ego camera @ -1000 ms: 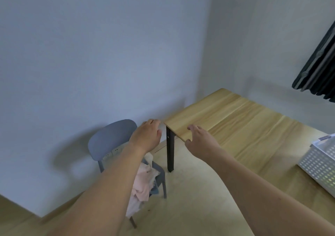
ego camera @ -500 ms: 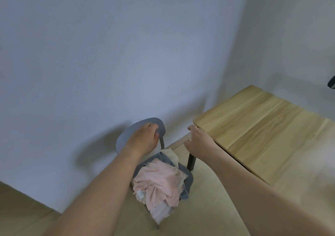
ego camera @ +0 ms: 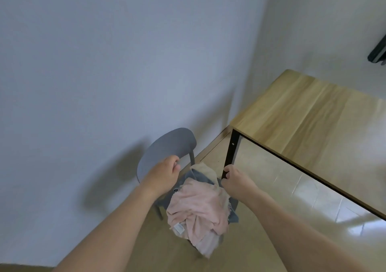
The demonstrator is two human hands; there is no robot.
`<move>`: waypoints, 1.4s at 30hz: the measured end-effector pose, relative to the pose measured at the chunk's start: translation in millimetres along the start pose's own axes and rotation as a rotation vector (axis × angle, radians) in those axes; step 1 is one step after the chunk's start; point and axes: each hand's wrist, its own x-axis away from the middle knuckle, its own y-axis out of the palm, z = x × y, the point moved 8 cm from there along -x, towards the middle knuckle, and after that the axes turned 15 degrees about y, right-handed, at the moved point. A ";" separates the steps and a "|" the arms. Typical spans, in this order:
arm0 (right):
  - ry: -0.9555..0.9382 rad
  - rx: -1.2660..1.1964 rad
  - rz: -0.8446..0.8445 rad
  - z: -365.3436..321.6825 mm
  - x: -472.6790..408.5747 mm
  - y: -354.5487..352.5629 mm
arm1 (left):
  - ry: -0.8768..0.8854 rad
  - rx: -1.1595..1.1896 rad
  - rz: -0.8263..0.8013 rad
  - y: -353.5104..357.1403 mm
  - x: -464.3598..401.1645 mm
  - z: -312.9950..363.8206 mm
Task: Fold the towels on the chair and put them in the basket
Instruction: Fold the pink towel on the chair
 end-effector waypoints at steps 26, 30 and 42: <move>-0.128 -0.018 0.370 134.3 -314.9 237.9 | 0.408 -0.101 -0.142 390.7 -177.2 -159.3; -0.155 -0.031 0.468 141.4 -303.1 230.4 | 0.452 -0.107 0.034 363.1 -167.2 -161.5; -0.108 -0.152 0.700 167.8 -195.9 214.0 | 0.435 -0.048 0.422 214.3 -53.4 -133.9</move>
